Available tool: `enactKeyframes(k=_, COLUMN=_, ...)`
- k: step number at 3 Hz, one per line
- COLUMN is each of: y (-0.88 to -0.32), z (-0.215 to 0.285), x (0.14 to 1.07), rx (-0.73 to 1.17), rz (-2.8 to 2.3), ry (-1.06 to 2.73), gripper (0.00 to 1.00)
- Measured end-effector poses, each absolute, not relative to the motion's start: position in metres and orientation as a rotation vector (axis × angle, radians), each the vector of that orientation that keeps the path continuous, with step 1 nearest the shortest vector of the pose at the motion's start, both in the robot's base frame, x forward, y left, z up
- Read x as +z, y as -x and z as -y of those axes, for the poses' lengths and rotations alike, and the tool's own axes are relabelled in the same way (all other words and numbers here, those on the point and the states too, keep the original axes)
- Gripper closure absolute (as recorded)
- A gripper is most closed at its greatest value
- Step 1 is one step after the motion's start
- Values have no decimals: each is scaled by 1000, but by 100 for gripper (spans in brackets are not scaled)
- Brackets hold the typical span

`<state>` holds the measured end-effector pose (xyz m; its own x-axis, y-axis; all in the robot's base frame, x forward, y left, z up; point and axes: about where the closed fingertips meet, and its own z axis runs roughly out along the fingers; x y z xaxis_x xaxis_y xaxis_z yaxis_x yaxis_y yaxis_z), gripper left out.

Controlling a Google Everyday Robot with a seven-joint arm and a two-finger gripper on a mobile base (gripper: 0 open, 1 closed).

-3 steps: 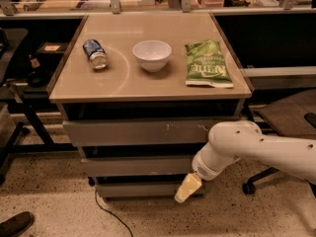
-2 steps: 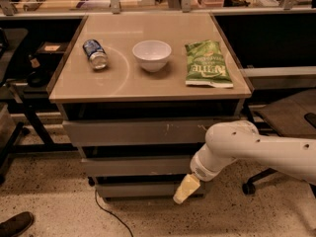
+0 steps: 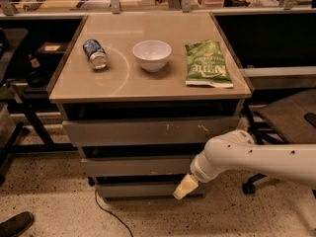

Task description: Open middle drawer

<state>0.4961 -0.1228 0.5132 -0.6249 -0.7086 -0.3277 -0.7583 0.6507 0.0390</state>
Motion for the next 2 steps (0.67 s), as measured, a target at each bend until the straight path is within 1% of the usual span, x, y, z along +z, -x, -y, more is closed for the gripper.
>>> enactKeyframes(k=1, y=-496, z=123, x=513, rx=251, rz=-2588, ry=1179, gripper=0)
enactKeyframes(k=2, y=-507, z=118, x=501, rx=272, rz=-2560, ry=1156, gripper=0)
